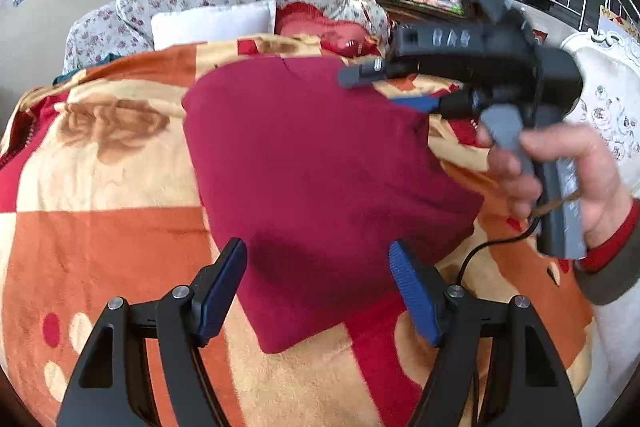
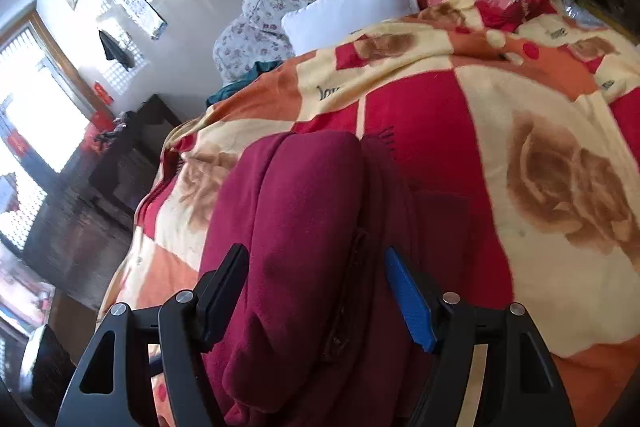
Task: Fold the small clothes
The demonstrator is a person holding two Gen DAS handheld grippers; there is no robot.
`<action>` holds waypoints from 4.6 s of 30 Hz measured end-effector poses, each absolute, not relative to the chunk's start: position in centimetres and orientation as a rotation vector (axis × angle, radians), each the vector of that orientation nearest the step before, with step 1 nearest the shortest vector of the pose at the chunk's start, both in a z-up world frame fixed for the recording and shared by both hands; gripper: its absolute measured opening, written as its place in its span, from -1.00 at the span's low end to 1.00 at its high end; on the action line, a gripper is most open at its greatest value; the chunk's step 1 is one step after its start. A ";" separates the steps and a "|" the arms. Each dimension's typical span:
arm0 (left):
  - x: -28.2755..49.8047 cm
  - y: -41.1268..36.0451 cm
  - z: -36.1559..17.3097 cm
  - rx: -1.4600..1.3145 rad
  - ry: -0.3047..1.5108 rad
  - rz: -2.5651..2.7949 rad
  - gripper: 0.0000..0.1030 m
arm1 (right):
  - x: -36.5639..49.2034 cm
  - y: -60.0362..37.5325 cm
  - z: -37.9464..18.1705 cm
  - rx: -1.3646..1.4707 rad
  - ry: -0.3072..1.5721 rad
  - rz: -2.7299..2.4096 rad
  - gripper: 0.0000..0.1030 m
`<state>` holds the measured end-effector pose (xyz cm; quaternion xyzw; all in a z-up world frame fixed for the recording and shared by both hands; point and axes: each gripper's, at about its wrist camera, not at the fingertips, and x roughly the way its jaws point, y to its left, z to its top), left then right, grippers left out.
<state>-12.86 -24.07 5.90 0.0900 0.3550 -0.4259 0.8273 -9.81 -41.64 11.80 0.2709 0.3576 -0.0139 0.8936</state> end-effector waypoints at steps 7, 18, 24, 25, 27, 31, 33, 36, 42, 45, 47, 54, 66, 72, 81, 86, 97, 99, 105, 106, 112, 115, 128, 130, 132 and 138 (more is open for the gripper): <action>-12.5 -24.4 4.8 0.192 0.773 -0.906 0.42 | -10.3 -40.8 11.2 0.557 0.797 0.012 0.48; -12.4 -23.7 4.2 0.181 0.799 -0.898 0.42 | -9.1 -39.1 9.4 0.541 0.771 -0.035 -0.42; -13.5 -22.3 6.4 0.170 0.752 -0.896 0.42 | -12.6 -36.9 13.1 0.333 0.702 -0.064 -0.57; -13.7 -22.0 6.8 0.169 0.735 -0.900 0.42 | -12.9 -36.8 13.1 0.304 0.717 -0.081 -0.58; -14.0 -21.7 7.6 0.154 0.709 -0.910 0.42 | -13.2 -37.6 12.2 0.280 0.748 -0.120 -0.59; -13.5 -22.5 7.4 0.152 0.721 -0.888 0.44 | -12.9 -39.6 9.9 0.331 0.776 -0.164 -0.58; -12.9 -23.1 6.7 0.154 0.751 -0.852 0.44 | -13.0 -40.3 10.1 0.381 0.762 -0.147 -0.58; -12.3 -23.5 6.1 0.164 0.773 -0.818 0.44 | -13.5 -39.8 10.9 0.354 0.771 -0.152 -0.44; -11.8 -23.7 5.7 0.155 0.784 -0.789 0.44 | -16.2 -38.1 13.4 0.319 0.728 -0.162 -0.39; -11.9 -23.7 5.8 0.158 0.783 -0.783 0.44 | -16.9 -37.0 13.9 0.304 0.728 -0.142 -0.39; -12.0 -23.7 5.9 0.158 0.779 -0.781 0.44 | -17.2 -35.9 14.1 0.278 0.738 -0.124 -0.39; -11.7 -23.6 6.0 0.163 0.772 -0.756 0.44 | -17.3 -34.4 13.1 0.216 0.773 -0.120 -0.39; -11.0 -23.9 4.2 0.157 0.837 -0.751 0.44 | -17.1 -36.2 9.6 0.177 0.849 -0.189 -0.26; -11.6 -23.3 6.0 0.152 0.774 -0.729 0.44 | -17.7 -35.7 12.9 0.219 0.770 -0.200 -0.21; -12.3 -25.0 5.5 0.169 0.780 -0.781 0.45 | -10.5 -39.7 12.1 0.275 0.781 -0.287 -0.11; -11.7 -25.7 4.3 0.171 0.791 -0.777 0.55 | -7.6 -39.8 11.5 0.166 0.784 -0.305 -0.62; -11.3 -26.1 3.0 0.171 0.831 -0.759 0.58 | -10.5 -40.4 12.4 0.276 0.763 -0.283 -0.50; -11.3 -25.9 3.0 0.161 0.833 -0.757 0.58 | -12.2 -39.0 13.7 0.250 0.736 -0.264 -0.49; -11.7 -25.6 3.2 0.157 0.837 -0.751 0.58 | -15.0 -36.2 12.6 0.217 0.792 -0.206 -0.34; -11.7 -25.5 3.3 0.154 0.840 -0.754 0.58 | -14.8 -36.3 11.6 0.204 0.820 -0.225 -0.27; -10.7 -23.0 4.8 0.060 0.840 -0.799 0.67 | -16.8 -40.9 10.2 0.460 0.738 -0.180 0.46; -9.0 -21.6 5.4 -0.025 0.823 -0.807 0.80 | -17.1 -42.5 9.8 0.544 0.707 -0.155 0.53; -4.0 -24.0 2.3 -0.199 0.971 -0.976 0.89 | -14.0 -44.5 7.1 0.775 0.683 -0.001 0.68; -3.5 -24.3 2.1 -0.221 0.982 -1.002 0.90 | -13.6 -44.5 6.5 0.801 0.685 0.030 0.74; -3.0 -24.7 1.7 -0.249 1.001 -1.023 0.92 | -13.1 -44.3 5.9 0.818 0.702 0.057 0.74; -2.9 -25.6 1.5 -0.235 1.034 -1.056 0.56 | -13.1 -42.6 6.7 0.698 0.709 0.013 0.22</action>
